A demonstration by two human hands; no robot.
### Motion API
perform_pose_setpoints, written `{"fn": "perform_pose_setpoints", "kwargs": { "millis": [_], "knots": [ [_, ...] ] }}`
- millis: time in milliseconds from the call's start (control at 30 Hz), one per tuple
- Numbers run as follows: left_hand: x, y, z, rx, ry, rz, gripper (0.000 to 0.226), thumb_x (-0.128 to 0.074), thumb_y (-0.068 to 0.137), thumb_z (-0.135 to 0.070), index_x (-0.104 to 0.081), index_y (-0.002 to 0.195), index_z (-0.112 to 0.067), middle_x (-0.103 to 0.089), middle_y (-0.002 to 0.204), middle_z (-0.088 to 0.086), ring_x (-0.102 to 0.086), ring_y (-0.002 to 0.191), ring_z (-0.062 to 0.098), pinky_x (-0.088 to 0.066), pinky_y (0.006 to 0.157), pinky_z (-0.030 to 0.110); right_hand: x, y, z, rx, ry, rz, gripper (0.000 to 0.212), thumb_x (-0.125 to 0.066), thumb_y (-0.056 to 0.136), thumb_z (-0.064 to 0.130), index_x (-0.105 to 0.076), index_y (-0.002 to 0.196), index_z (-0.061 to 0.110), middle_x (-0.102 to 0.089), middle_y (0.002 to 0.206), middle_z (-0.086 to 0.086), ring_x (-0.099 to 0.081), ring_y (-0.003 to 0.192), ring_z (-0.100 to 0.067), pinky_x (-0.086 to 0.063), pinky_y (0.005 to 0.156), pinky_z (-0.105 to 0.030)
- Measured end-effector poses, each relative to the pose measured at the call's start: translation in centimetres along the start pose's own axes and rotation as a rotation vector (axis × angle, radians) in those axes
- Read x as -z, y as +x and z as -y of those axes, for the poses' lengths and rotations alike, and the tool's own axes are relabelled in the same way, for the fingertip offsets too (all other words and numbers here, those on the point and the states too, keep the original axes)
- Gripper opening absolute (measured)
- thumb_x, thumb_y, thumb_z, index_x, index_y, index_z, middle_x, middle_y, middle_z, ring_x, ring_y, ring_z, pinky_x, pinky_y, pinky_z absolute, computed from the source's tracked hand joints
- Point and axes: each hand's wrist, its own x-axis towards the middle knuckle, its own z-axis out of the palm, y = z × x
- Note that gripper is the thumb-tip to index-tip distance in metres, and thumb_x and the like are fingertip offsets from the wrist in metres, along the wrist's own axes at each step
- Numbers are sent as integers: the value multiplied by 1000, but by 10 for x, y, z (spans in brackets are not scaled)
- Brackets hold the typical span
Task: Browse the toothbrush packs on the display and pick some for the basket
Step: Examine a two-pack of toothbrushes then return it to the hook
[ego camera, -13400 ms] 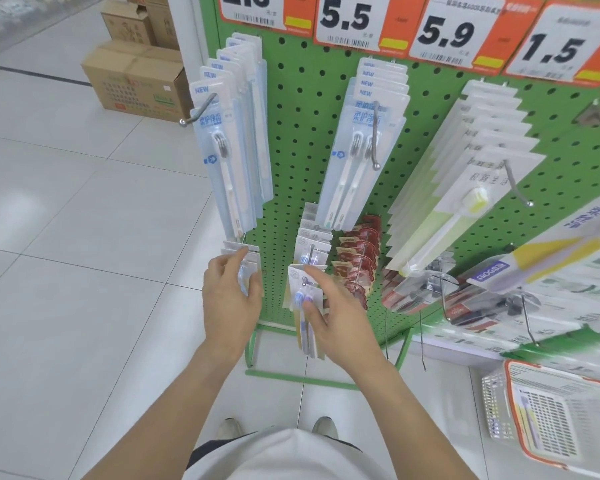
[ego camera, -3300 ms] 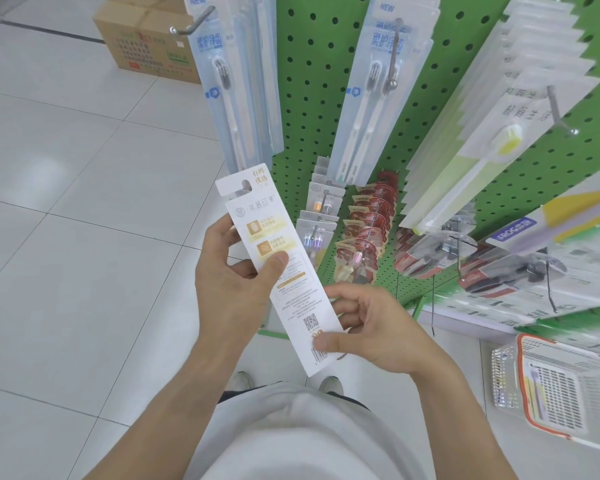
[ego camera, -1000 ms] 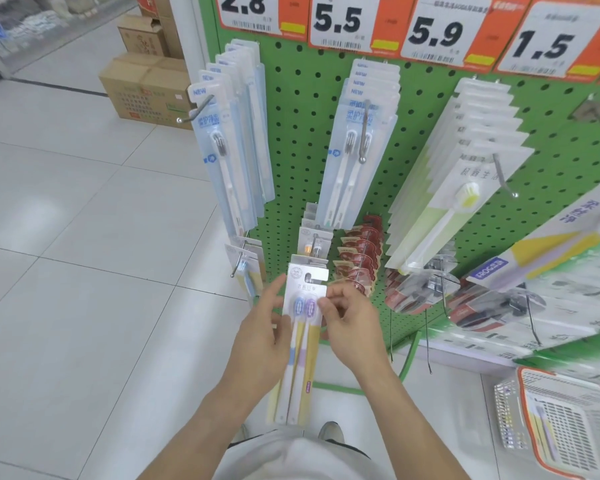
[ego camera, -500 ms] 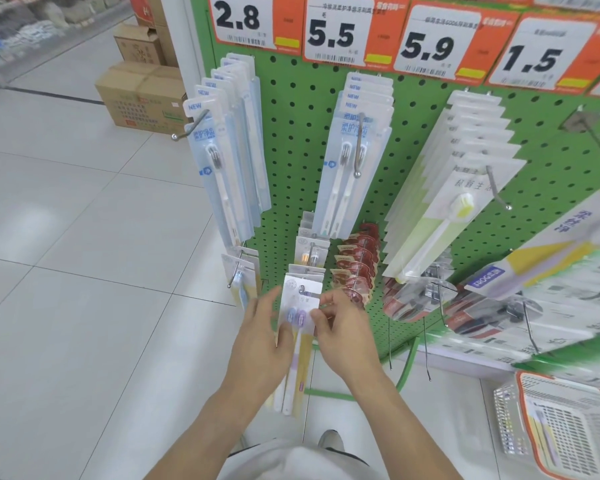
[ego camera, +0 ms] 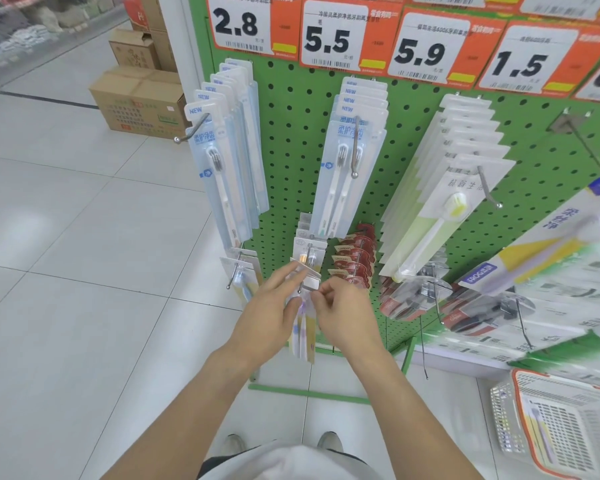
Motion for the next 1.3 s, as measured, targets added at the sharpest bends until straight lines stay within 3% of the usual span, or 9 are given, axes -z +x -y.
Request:
{"fn": "perform_pose_setpoints", "kwargs": {
  "millis": [67,200,300,433,633,833,967,1133,1300],
  "knots": [
    [0,-1,1,-8,7,10,53,-50,103,-6,-45,150,-29,-31,156,-22,-25,126,-31,-20,95,-9,3,4,3,16,-31,-40,19,-64,95,22,-58,77,24,-63,61,8,-56,55,-5,-42,56,-27],
    [1,1,5,-38,48,31,56,-47,102,-4,-42,153,-28,-30,161,-14,-32,136,-10,-19,103,-4,8,13,8,72,-39,-133,13,-71,92,24,-59,98,20,-69,75,8,-65,70,-12,-51,66,-29],
    [3,6,4,-45,76,49,55,-46,102,-6,-42,152,-28,-29,162,-12,-35,138,-1,-26,111,11,10,24,7,138,-66,-141,20,-70,92,18,-64,111,15,-70,85,0,-66,77,-19,-54,72,-34],
    [4,18,0,-28,77,31,51,-44,99,0,-52,146,-21,-39,156,-5,-37,142,15,-31,117,28,8,31,3,166,-111,-109,9,-68,94,19,-75,99,19,-68,83,0,-62,77,-19,-54,75,-38],
    [10,52,-14,106,-52,-174,33,-50,101,-7,-64,130,-11,-62,129,2,-58,117,14,-41,101,22,5,32,0,160,-67,-124,8,-69,94,17,-76,97,19,-72,91,0,-65,81,-18,-55,79,-37],
    [8,87,-17,363,-171,-137,35,-54,102,-23,-60,136,-14,-64,129,2,-60,103,14,-43,86,22,1,26,1,154,-25,-141,20,-67,94,15,-74,113,19,-72,105,-4,-67,85,-20,-56,81,-38],
    [8,98,-15,409,-134,-125,27,-55,100,-18,-65,125,-12,-63,106,-3,-56,86,12,-37,60,14,1,26,0,150,-3,-147,24,-66,95,14,-73,118,18,-68,107,-4,-67,85,-18,-56,83,-36],
    [10,100,-11,414,-116,-166,18,-62,96,-10,-71,111,-7,-66,97,2,-58,88,15,-39,75,20,2,26,1,194,17,-129,22,-70,93,11,-74,114,17,-66,113,1,-66,84,-14,-56,86,-31],
    [13,99,-9,415,-146,-185,12,-69,91,-9,-74,101,-9,-69,92,2,-63,86,16,-43,77,20,2,30,1,178,26,-104,18,-74,92,17,-75,109,19,-63,108,5,-68,82,-13,-56,84,-30]
  ]
}}
